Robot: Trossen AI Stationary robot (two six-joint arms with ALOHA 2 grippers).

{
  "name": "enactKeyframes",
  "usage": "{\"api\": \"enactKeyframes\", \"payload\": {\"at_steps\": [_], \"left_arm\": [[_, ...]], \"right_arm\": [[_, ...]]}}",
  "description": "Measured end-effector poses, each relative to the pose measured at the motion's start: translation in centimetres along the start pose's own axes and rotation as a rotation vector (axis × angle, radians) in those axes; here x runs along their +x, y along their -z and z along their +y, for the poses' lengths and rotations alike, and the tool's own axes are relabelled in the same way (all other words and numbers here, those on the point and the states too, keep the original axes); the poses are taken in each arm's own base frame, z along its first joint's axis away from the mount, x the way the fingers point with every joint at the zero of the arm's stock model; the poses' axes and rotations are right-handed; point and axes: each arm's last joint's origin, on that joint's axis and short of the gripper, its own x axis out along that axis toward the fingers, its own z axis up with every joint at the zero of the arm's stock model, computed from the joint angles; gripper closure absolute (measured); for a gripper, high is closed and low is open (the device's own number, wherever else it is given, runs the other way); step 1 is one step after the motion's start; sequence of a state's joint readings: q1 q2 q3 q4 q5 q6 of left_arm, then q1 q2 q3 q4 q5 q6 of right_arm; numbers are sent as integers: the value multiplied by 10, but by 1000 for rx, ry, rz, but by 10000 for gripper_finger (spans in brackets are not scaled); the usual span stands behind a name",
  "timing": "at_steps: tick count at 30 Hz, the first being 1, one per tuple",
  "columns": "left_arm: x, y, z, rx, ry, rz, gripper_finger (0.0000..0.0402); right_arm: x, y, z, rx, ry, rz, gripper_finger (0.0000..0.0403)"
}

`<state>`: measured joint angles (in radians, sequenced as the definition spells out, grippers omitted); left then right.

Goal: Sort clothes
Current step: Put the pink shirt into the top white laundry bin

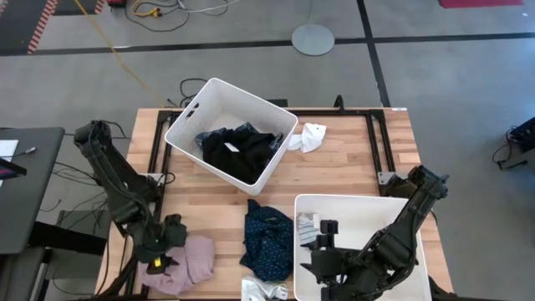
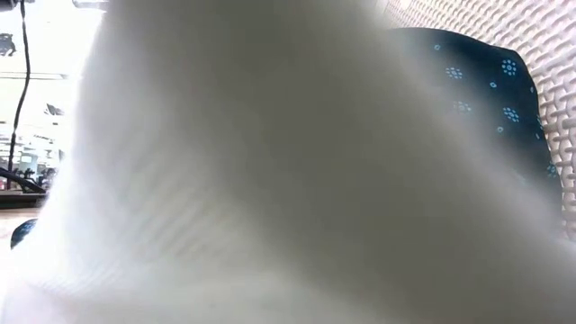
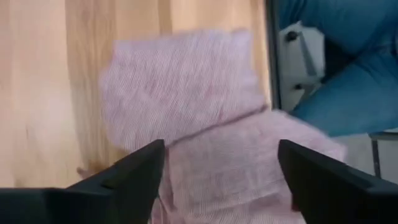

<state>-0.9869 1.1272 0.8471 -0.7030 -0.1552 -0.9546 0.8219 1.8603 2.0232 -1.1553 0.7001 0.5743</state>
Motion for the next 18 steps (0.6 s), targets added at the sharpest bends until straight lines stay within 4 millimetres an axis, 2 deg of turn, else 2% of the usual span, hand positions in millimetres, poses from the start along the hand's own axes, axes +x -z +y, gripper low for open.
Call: {"api": "enactKeyframes", "payload": {"at_steps": [4, 9, 18], "left_arm": [[13, 7, 4, -18, -98, 94, 64], [35, 7, -1, 9, -135, 108, 59], [94, 16, -2, 71, -284, 199, 59]], "right_arm": [[0, 0, 0, -5, 2, -1, 180], [2, 1, 2, -10, 4, 1, 180], [2, 2, 6, -13, -3, -3, 180]]}}
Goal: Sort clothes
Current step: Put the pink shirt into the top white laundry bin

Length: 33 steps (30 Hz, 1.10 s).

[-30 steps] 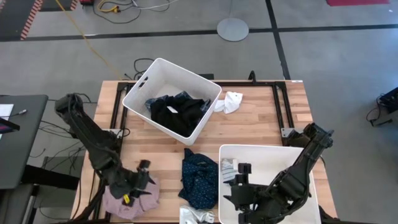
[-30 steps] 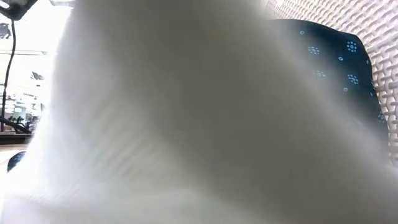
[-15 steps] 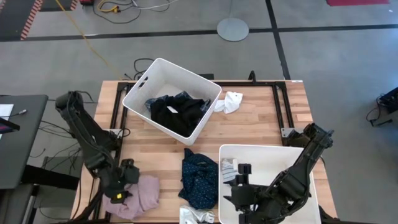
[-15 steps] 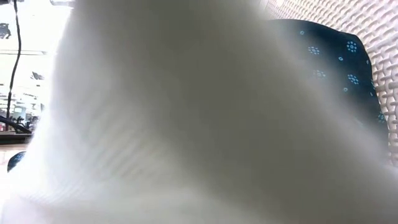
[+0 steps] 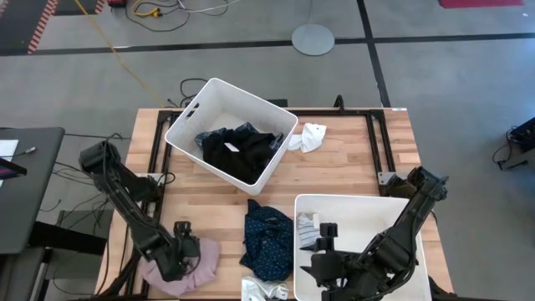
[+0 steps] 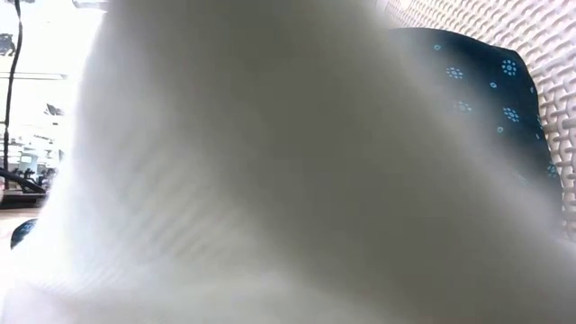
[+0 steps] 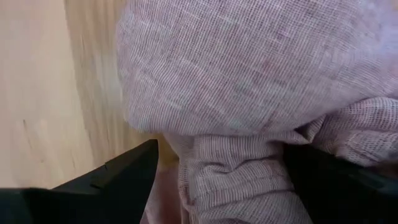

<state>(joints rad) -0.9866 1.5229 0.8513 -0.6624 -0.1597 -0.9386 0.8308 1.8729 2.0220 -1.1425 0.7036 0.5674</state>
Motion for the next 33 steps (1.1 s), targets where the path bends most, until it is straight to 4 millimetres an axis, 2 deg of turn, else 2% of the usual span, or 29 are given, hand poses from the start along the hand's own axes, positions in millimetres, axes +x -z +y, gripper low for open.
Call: {"api": "enactKeyframes", "payload": {"at_steps": [5, 8, 11, 16, 17, 25, 33], "left_arm": [[26, -2, -10, 37, 0, 2, 71], [32, -5, -15, 66, 30, -25, 107], [34, -8, -18, 102, 60, -53, 175], [35, -11, -21, 192, 90, -86, 347], [35, -11, -22, 208, 97, -95, 369], [31, -19, -17, 256, 75, -136, 376], [7, -37, 6, 272, -63, -285, 376]], "right_arm": [[0, 0, 0, 0, 0, 0, 180], [0, 0, 0, 2, -1, -2, 180], [0, -1, 0, 5, -3, -5, 180], [0, -1, 1, 8, -5, -7, 180], [0, -1, 1, 9, -6, -10, 180], [2, -3, -1, 18, -4, -14, 180], [5, -14, 0, -7, -35, -92, 180]]}}
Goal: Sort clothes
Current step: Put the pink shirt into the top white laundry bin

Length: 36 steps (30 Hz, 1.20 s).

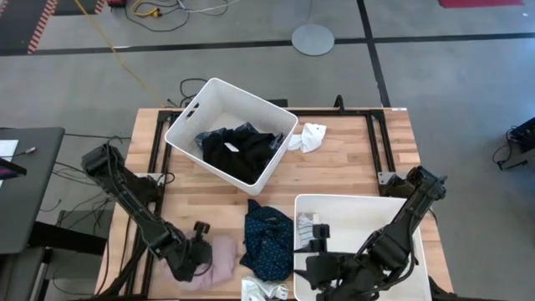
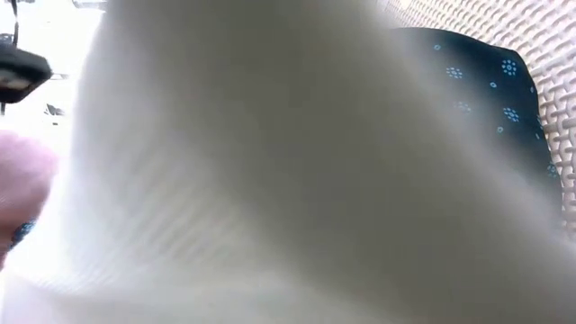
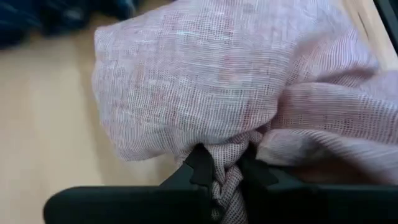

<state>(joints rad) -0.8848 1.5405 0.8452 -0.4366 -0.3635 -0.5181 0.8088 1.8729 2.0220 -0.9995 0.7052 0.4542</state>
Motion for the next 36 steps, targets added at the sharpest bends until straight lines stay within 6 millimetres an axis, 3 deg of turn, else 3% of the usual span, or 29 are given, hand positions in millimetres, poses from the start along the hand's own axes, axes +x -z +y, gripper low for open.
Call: {"api": "enactKeyframes", "payload": {"at_steps": [9, 21, 36], "left_arm": [[-12, -12, 28, 7, -123, -59, 376], [-10, -15, 44, -21, -126, -13, 376], [-10, -15, 45, -43, -115, -10, 376]], "right_arm": [[9, -17, 6, -91, -54, -126, 180], [107, -5, 17, -210, -108, -45, 180], [198, 7, 6, -228, -93, -80, 161]]}}
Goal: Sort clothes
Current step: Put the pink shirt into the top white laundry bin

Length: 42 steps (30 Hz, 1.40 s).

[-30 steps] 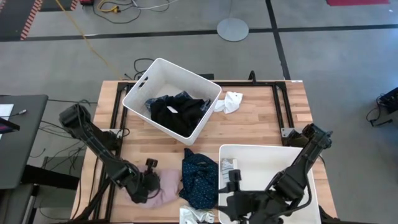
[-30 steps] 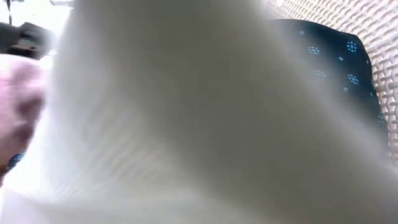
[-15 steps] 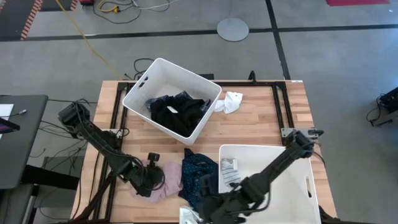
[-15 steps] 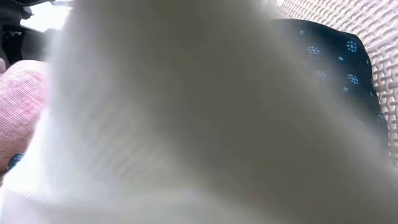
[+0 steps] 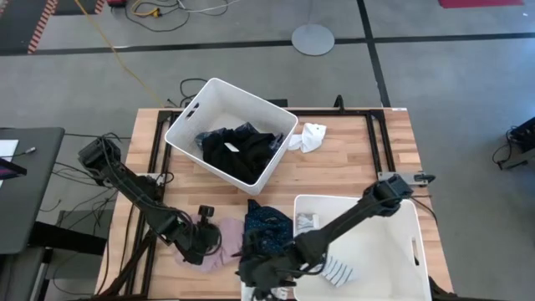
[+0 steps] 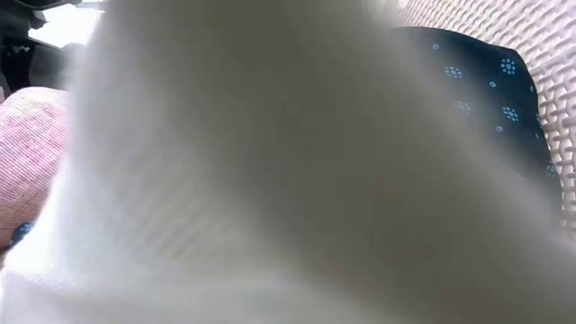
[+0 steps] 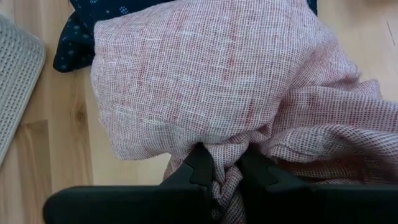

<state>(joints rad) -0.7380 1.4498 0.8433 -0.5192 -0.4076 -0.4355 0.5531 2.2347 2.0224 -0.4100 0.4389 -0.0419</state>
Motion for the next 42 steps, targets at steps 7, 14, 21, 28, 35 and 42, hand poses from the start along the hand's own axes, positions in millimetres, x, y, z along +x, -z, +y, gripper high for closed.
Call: {"api": "enactKeyframes", "payload": {"at_steps": [7, 14, 21, 28, 35, 42], "left_arm": [[0, 0, 0, -6, 1, 4, 376], [0, 0, 0, -15, 4, 3, 376], [-7, -3, -5, -21, 42, -55, 376], [-44, -7, 4, -57, 61, -190, 376], [-90, -6, 18, -84, 56, -384, 376], [-124, -1, 32, -94, 3, -550, 376]], "right_arm": [[45, 28, 2, -14, 19, 40, 150], [60, 35, -2, -1, 45, 39, 137], [56, 32, -9, 2, 67, 42, 137], [47, 26, -8, -29, 88, 37, 137], [26, 12, -10, -69, 236, 19, 137], [-14, -12, -7, -111, 381, -29, 137]]}}
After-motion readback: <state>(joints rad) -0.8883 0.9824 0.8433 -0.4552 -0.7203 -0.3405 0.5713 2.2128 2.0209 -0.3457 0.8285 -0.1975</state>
